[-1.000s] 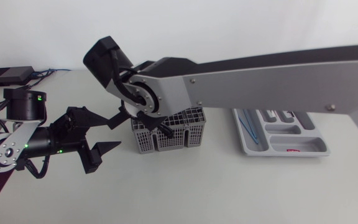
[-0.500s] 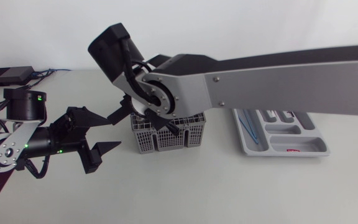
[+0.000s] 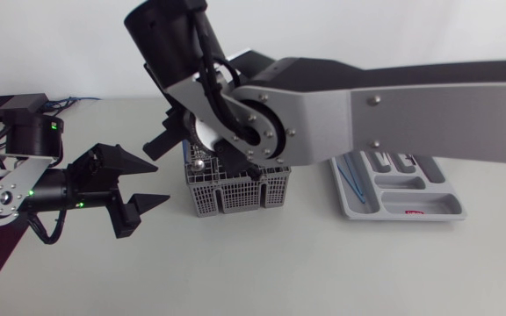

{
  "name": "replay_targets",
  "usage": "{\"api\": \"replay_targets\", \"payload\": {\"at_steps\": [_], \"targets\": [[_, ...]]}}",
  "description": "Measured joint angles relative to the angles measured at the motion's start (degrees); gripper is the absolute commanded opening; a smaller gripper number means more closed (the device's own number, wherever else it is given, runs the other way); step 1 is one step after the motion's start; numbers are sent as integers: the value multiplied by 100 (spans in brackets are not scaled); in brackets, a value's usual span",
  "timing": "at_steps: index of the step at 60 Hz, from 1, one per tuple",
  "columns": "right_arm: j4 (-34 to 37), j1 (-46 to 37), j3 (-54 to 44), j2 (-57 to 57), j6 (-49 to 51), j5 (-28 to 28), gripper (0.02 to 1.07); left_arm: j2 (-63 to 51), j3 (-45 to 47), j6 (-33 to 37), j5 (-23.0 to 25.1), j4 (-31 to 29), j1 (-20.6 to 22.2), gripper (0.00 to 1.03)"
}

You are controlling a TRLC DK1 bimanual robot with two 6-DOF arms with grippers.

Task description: Unload the cutlery basket into the drawer organizer.

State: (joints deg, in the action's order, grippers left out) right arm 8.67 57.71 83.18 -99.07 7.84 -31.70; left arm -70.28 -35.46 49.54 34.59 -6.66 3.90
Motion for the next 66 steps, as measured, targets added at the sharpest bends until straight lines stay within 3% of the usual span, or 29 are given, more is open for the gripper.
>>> {"api": "replay_targets", "payload": {"at_steps": [10,25,46,66], "targets": [[-168,-2,-157,275,258,52,10,4,-262,0,195,-437,-142,98],[-485,-26,-979,1161,769,658,10,7,-905,35,599,-1416,-310,98],[-638,-160,-1856,1921,1355,1353,10,70,-1320,155,857,-2275,-269,98],[-243,-389,-2247,2485,1967,1770,10,219,-1370,175,896,-2378,-229,98]]}}
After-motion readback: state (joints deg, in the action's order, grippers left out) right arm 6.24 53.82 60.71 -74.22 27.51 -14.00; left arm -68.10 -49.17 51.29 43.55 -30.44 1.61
